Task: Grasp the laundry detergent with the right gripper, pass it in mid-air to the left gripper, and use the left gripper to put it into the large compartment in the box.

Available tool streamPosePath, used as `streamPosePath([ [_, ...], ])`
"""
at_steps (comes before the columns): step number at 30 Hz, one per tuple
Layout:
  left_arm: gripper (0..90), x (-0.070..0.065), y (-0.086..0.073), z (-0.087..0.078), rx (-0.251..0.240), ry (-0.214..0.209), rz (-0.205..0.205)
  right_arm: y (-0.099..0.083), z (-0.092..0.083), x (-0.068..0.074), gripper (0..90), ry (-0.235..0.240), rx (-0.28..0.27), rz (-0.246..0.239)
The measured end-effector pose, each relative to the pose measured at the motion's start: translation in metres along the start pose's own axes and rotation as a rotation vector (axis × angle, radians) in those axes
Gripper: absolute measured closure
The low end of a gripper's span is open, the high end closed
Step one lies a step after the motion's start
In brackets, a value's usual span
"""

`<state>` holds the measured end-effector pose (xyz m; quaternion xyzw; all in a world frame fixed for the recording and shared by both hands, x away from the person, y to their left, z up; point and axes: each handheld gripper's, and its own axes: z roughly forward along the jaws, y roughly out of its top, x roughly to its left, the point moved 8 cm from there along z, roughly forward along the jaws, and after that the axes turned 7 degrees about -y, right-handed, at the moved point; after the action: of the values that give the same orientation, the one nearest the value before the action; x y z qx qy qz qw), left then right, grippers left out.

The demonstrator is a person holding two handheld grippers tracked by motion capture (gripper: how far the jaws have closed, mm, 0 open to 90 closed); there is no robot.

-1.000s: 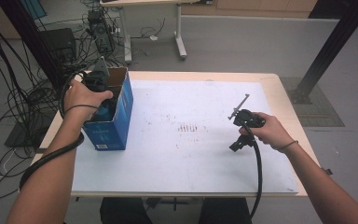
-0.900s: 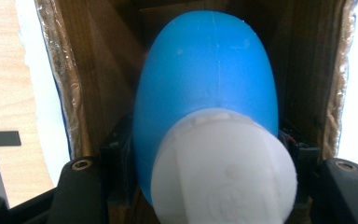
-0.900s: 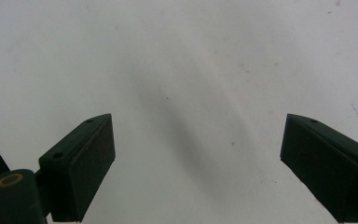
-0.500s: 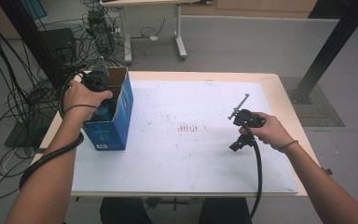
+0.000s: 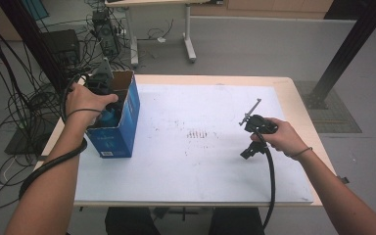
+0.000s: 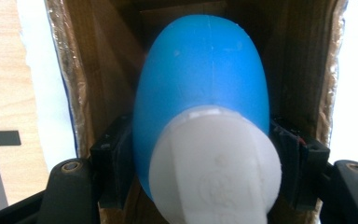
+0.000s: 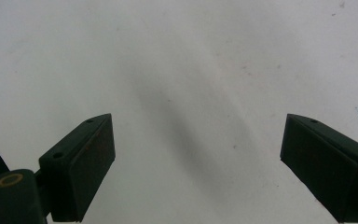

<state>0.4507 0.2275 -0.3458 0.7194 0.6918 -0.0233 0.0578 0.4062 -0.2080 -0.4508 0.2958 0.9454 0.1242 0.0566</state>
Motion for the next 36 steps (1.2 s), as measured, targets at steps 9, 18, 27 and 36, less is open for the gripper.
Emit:
streamPosePath([
  [9,31.5,-0.002,0.001,-0.015,-0.025,-0.017,-0.005,0.000,0.000,0.000,10.3,-0.002,-0.003,-0.003],
  [18,28.2,-0.006,0.001,-0.032,-0.038,-0.003,0.006,0.002,0.000,0.001,10.3,0.001,-0.003,-0.007],
  [27,18.9,-0.009,0.002,-0.053,-0.064,0.012,0.001,0.002,-0.001,0.000,10.2,-0.002,0.000,-0.011],
  [36,10.6,-0.022,-0.004,-0.069,-0.057,0.019,0.017,0.003,-0.002,-0.001,10.1,-0.005,0.003,-0.007],
])
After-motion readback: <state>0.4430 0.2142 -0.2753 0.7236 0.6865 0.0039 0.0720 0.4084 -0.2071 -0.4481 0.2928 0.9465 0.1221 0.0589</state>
